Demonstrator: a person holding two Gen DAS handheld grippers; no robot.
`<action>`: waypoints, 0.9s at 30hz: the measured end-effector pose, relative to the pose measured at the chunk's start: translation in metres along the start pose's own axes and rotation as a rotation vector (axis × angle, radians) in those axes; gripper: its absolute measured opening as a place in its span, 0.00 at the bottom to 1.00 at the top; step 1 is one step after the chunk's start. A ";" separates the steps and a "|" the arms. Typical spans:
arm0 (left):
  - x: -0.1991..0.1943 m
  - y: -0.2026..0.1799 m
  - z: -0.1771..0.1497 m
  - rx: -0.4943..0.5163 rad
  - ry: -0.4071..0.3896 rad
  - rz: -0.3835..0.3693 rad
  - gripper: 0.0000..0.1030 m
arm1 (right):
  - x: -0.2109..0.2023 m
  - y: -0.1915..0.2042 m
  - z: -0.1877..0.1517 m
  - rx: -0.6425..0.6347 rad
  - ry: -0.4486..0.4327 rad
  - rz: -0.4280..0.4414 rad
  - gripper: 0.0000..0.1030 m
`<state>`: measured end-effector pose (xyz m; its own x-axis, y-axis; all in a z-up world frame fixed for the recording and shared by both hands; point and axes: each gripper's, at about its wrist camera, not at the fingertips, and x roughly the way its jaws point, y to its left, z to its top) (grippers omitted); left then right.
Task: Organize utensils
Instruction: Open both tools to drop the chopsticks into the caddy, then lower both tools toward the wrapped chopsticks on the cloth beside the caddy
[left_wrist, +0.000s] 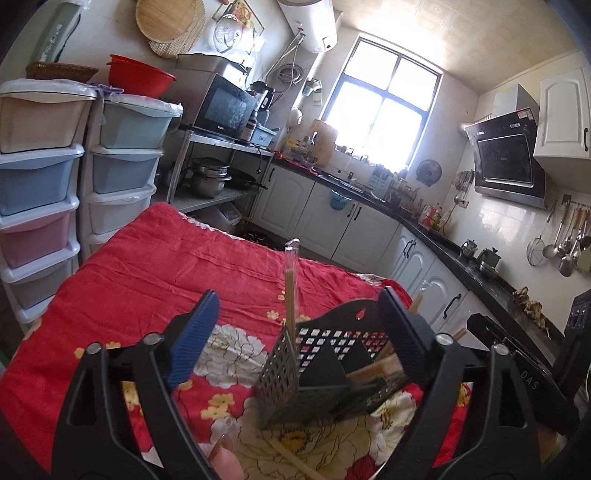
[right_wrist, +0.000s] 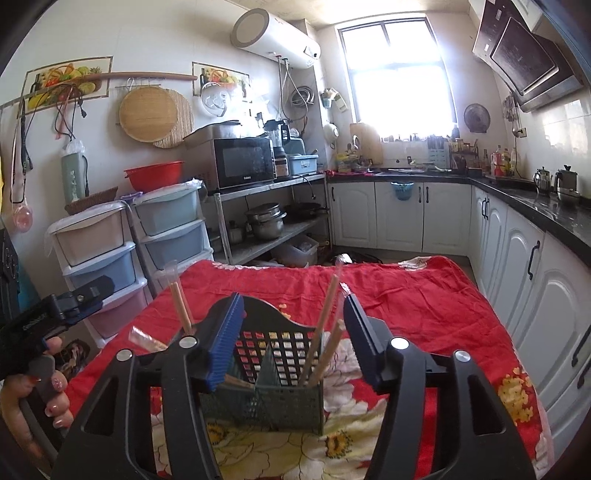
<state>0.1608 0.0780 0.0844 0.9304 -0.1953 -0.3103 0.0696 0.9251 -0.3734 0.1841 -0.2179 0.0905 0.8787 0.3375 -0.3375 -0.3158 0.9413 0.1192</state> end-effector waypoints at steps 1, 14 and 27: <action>-0.002 0.000 -0.001 0.001 0.000 0.003 0.84 | -0.002 -0.001 -0.001 0.001 0.003 -0.001 0.55; -0.028 -0.002 -0.018 -0.010 -0.003 0.009 0.89 | -0.024 -0.001 -0.020 -0.016 0.043 -0.002 0.65; -0.034 -0.004 -0.041 -0.010 0.044 0.016 0.89 | -0.031 -0.001 -0.040 -0.038 0.084 -0.025 0.70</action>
<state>0.1138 0.0679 0.0608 0.9145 -0.1953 -0.3544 0.0515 0.9249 -0.3768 0.1425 -0.2295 0.0637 0.8538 0.3113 -0.4173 -0.3092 0.9481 0.0747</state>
